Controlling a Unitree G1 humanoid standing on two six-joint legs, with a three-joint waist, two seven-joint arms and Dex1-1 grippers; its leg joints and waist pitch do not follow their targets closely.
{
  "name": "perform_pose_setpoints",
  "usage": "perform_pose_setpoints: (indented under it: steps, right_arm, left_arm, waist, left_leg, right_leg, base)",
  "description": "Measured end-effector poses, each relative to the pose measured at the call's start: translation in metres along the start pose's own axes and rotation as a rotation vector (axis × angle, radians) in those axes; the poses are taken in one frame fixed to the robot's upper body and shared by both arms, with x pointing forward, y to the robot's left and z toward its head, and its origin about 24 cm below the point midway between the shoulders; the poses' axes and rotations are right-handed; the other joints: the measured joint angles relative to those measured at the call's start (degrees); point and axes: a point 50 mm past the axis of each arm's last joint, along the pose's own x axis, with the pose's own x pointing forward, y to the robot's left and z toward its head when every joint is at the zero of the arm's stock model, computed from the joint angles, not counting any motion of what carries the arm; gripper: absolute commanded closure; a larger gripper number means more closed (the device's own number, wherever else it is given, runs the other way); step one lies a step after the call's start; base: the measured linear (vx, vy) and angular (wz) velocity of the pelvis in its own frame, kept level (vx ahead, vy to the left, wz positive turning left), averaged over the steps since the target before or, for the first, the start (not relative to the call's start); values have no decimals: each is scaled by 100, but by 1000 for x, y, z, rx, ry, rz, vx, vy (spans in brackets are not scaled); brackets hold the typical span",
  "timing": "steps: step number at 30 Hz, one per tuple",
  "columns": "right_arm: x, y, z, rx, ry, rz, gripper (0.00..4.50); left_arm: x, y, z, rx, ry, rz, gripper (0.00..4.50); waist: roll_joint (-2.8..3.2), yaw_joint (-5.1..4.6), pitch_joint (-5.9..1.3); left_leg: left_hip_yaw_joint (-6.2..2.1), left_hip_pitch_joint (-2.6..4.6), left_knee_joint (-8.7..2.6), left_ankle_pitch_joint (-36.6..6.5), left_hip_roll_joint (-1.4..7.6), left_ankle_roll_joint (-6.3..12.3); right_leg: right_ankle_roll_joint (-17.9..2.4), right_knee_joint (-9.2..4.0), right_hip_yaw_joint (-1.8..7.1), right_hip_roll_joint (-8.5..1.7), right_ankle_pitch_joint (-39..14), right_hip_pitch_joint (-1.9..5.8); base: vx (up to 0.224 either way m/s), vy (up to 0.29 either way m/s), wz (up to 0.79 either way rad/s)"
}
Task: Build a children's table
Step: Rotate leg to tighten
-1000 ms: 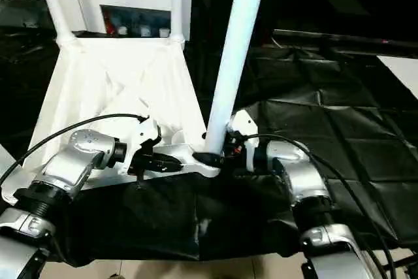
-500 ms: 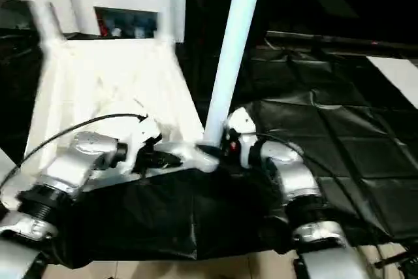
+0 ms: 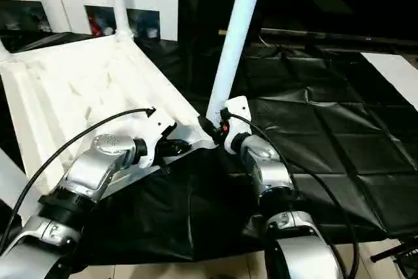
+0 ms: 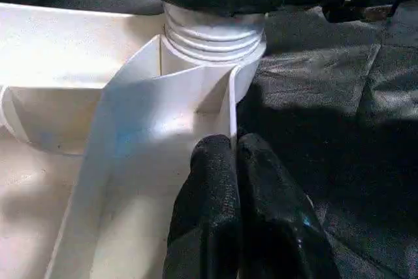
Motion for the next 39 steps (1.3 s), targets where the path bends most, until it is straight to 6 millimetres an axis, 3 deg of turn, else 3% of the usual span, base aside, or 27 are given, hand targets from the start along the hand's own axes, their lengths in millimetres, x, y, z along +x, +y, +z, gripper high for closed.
perform_pose_setpoints:
  steps: [3, 10, 17, 23, 32, 39]
  right_arm:
    - [-8, -1, 0, -47, 33, 129, 162]
    - [-31, -1, -9, -133, 129, 398, 162]
    - [-55, -2, -9, -153, 221, 596, 162]
    - [-62, -1, -10, -135, 256, 634, 200]
    - [-61, 0, -10, -136, 247, 617, 205]
    - [-37, -6, -10, -77, 143, 339, 215]
  left_arm:
    - [-8, 1, -3, 24, 8, -53, 450]
    - [-30, 0, -13, 71, 43, -233, 450]
    - [-35, 0, -15, 112, 67, -379, 450]
    - [-33, 1, -15, 117, 80, -434, 450]
    - [-33, 3, -15, 122, 72, -433, 450]
    - [-22, 10, -10, 89, 42, -213, 450]
  waist:
    - [4, 18, 2]
    - [0, 185, 6]
    - [-10, 325, 8]
    - [-13, 324, 9]
    - [-17, 325, 11]
    - [-28, 210, 15]
  left_leg:
    - [0, 0, -13, 0, 2, 0]
    - [0, -4, -16, 0, 2, 0]
    - [5, -9, -1, 1, 0, 1]
    - [5, -8, -1, 1, 0, 1]
    - [4, -7, -3, 1, 1, 1]
    - [1, 2, -4, 1, 1, -1]
  right_leg:
    - [3, -1, -5, 0, -2, -2]
    - [5, -4, -8, -2, -5, 0]
    - [5, -8, -4, -9, -9, 11]
    - [5, 4, -2, -9, -8, 10]
    - [6, 8, -3, -9, -7, 9]
    - [22, 11, -2, -5, -8, 4]
  base:
    - [0, 0, 0]
    - [0, 0, 0]
    - [0, 0, 0]
    - [0, 0, 0]
    - [0, 0, 0]
    - [0, 0, 0]
